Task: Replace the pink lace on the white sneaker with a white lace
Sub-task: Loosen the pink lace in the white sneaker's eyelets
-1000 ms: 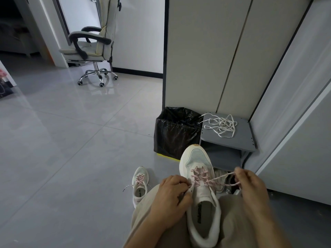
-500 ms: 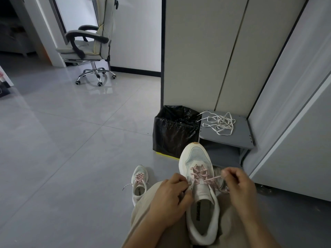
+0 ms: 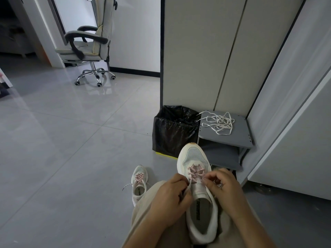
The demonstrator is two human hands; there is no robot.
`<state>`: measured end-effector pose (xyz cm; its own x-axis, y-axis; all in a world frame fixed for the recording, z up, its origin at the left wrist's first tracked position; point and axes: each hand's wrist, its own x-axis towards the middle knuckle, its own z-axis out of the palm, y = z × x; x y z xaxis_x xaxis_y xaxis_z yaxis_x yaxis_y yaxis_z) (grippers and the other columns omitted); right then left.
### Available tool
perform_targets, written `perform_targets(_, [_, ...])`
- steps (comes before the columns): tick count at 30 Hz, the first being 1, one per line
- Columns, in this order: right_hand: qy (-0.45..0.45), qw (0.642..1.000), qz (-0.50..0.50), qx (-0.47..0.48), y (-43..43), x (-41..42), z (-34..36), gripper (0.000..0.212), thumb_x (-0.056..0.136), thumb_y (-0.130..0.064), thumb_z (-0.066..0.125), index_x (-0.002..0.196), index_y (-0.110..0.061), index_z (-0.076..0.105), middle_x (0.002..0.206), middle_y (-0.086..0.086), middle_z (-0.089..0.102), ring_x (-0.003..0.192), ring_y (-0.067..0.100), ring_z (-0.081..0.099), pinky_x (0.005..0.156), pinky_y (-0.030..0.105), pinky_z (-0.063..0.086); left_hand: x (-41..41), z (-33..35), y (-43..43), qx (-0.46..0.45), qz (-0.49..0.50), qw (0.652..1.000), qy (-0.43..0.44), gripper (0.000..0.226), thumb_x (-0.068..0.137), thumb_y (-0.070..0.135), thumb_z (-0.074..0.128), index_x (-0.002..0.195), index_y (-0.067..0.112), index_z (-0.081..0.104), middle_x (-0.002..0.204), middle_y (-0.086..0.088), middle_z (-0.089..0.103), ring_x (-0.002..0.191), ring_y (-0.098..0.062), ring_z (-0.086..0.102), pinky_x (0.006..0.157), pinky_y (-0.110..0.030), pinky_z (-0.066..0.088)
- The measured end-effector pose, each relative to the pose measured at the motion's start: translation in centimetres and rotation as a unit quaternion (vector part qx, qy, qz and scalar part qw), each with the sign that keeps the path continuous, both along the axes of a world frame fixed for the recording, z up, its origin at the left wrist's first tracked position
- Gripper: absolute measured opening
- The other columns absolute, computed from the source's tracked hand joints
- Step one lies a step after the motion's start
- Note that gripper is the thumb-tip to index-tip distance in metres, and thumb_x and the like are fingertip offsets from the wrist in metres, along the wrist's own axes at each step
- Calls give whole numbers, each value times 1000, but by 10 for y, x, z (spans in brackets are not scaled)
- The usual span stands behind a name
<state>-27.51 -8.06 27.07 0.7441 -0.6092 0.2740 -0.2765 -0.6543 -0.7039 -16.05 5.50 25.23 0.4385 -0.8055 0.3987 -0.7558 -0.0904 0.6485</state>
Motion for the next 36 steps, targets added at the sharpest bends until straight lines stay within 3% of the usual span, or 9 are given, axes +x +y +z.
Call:
perform_targets(4, [20,999,7,42,-2,1,-2,19,85,-22,63,71,-28,53,85,-5,51,78,3,51,66,11,38,2,-1,1,5,3,1000,-4,25,85,28,47,69,10,54,88,6,54,66,-6,48,60,-3,29])
perform_targets(9, [-151,962,-161,159,-17,-8,3,17,91,-33,54,78,-23,51,79,-1,55,79,23,54,61,23,38,3,0,2,4,15,1000,12,28,83,31,44,67,9,52,88,3,55,66,-9,49,57,-9,31])
perform_targets(14, [-57,992,-114,-18,5,0,5,48,83,-62,46,95,-17,58,107,-5,46,99,9,46,82,18,37,-1,4,1,12,12,1000,9,31,82,35,45,69,9,58,91,6,57,67,-7,50,55,-3,30])
perform_targets(18, [66,997,-10,50,27,-8,7,31,82,-29,67,101,-25,42,109,-5,42,85,-7,47,65,-2,37,-1,7,3,33,17,999,20,38,79,41,43,72,8,60,91,6,56,69,-10,53,56,-6,33])
perform_targets(23, [6,990,-55,129,20,-8,3,22,81,-12,68,94,-20,52,102,-1,52,86,5,57,65,2,40,-5,24,4,71,41,995,60,30,84,33,54,113,28,49,93,18,51,70,0,54,59,-7,38])
perform_targets(27, [-9,987,-68,148,19,-6,0,22,79,-12,70,88,-21,52,100,-1,52,83,6,59,65,10,47,-8,29,-11,109,53,992,-46,43,90,28,53,131,31,42,122,9,43,101,-12,55,78,-17,40])
perform_targets(33, [4,992,-76,102,15,-14,1,30,77,-13,72,84,-30,48,99,-9,46,79,8,58,64,17,48,-12,35,-34,122,51,973,-187,23,89,17,53,111,14,60,108,-3,52,98,-21,56,81,-29,46])
perform_targets(34, [1,992,-74,101,15,-16,1,31,76,-12,72,83,-30,49,99,-9,46,79,8,58,65,18,48,-10,32,-35,101,51,980,-164,18,88,16,53,103,14,62,104,-2,53,92,-19,58,76,-27,47])
perform_targets(36, [-8,992,-74,98,15,-19,0,29,76,-14,72,83,-30,49,98,-10,46,79,8,58,67,20,49,-8,31,-29,70,57,995,33,7,89,11,54,89,16,59,98,-1,55,84,-16,57,72,-24,47])
